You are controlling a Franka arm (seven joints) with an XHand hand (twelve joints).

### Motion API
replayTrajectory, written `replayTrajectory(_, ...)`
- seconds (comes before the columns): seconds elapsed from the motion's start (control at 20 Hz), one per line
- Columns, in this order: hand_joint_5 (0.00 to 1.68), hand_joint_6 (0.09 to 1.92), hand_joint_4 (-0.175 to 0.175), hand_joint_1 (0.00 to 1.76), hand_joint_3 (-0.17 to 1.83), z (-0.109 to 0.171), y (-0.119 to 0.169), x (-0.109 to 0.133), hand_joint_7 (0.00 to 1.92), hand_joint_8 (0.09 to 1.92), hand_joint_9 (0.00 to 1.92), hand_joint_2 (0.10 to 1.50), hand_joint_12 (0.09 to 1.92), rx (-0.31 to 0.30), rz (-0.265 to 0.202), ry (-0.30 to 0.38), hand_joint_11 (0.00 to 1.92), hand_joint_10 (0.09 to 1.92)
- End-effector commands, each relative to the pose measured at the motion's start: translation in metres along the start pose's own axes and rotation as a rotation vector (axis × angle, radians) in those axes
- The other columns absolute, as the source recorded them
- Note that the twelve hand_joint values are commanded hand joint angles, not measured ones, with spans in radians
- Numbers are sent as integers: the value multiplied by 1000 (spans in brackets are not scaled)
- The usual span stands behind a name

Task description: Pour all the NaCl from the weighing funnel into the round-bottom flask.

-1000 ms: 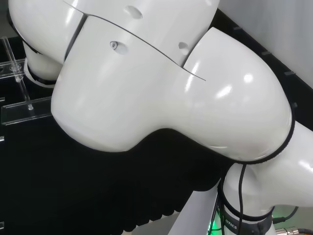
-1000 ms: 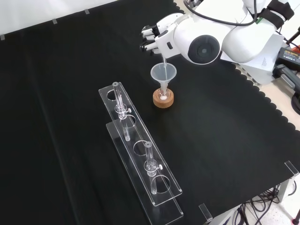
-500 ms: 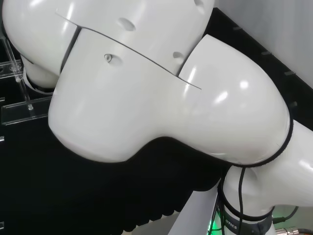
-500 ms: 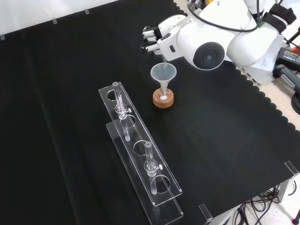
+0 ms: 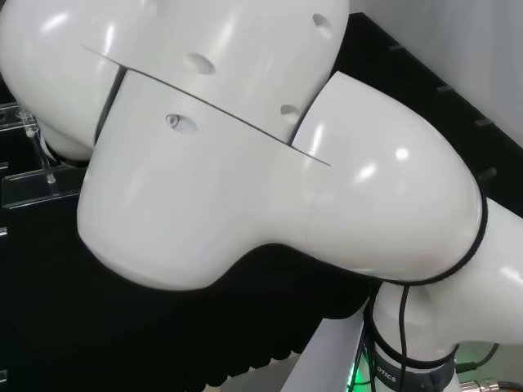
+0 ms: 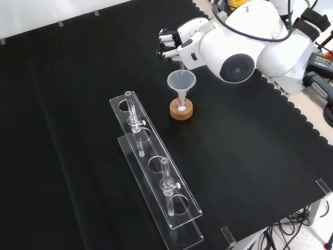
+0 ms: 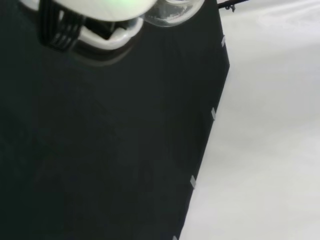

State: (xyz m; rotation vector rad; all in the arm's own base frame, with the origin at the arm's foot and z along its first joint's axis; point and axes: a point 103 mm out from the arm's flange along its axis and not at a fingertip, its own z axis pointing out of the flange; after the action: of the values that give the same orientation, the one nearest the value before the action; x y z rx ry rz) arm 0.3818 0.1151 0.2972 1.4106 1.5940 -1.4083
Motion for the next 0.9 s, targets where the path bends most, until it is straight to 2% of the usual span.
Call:
replayTrajectory(0.05, 1296, 647, 175, 1135, 696, -3, -1, 0, 561, 661, 981, 628, 990, -10, 14, -63, 867, 252)
replayTrajectory(0.9, 1297, 647, 175, 1135, 698, -6, -3, 3, 559, 660, 979, 627, 986, -24, 31, -135, 865, 252)
